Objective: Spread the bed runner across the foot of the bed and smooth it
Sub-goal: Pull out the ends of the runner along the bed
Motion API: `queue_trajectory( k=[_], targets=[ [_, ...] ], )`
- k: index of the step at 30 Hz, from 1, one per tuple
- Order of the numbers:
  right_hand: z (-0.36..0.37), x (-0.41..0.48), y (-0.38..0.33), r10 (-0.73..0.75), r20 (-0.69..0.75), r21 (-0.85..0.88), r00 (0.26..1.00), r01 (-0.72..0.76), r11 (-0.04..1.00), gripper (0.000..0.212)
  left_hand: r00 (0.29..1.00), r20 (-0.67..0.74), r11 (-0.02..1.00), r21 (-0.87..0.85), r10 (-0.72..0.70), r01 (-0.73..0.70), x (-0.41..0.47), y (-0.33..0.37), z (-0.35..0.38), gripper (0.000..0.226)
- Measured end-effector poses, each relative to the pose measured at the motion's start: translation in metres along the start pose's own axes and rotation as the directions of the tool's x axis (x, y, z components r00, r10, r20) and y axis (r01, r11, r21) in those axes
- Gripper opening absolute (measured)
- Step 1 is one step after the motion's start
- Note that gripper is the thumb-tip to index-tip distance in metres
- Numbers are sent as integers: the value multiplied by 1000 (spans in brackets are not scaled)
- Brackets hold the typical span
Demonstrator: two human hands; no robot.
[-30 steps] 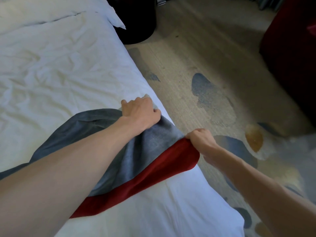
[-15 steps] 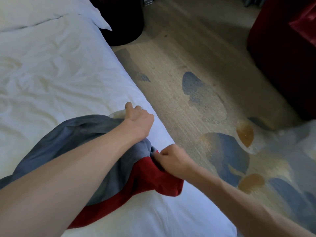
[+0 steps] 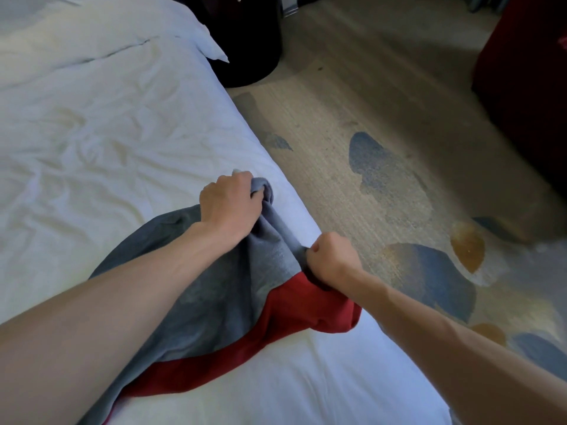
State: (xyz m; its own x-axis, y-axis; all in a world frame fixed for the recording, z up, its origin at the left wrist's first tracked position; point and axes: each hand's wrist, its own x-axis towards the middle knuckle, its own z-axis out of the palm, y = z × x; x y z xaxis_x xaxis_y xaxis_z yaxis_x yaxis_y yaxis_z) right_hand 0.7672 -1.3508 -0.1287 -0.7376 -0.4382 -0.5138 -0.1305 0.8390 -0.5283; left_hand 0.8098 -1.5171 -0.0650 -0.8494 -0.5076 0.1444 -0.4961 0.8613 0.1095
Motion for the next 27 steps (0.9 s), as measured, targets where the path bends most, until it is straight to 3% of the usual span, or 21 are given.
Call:
queue_trajectory(
  k=[5,8,10,13,17,18,21,23,25,27],
  targets=[
    [-47,-3,6,69,-267,173,961,-23,985,18,969,-175,943,-314,-174,113,16,10,-11,31],
    [-72,-6,18,141,-403,209,904,-59,976,22,971,-141,906,-404,-195,123,20,20,-9,38],
    [-74,-15,29,142,-406,157,903,-84,984,24,988,-22,924,-358,-155,137,18,25,-2,39],
    [-54,-32,47,92,-265,97,960,-69,993,24,985,150,978,-174,-88,114,11,31,6,35],
    [-18,-49,56,-18,-178,47,984,26,999,25,946,325,988,145,3,-52,5,52,10,12],
    [-12,-52,55,-44,-193,31,980,51,998,24,936,348,976,184,45,-115,4,58,11,17],
    [-3,-57,49,-88,-247,-48,965,78,996,23,877,372,923,112,305,-368,7,80,17,47],
    [-3,-58,45,-114,-263,-99,958,91,991,19,786,410,836,93,463,-541,6,96,20,44],
    [-5,-59,44,-143,-265,-129,954,112,985,19,749,470,788,163,467,-593,7,106,25,35],
    [-8,-59,44,-186,-251,-176,950,144,974,21,762,492,777,237,421,-583,12,110,28,29]
  ],
)
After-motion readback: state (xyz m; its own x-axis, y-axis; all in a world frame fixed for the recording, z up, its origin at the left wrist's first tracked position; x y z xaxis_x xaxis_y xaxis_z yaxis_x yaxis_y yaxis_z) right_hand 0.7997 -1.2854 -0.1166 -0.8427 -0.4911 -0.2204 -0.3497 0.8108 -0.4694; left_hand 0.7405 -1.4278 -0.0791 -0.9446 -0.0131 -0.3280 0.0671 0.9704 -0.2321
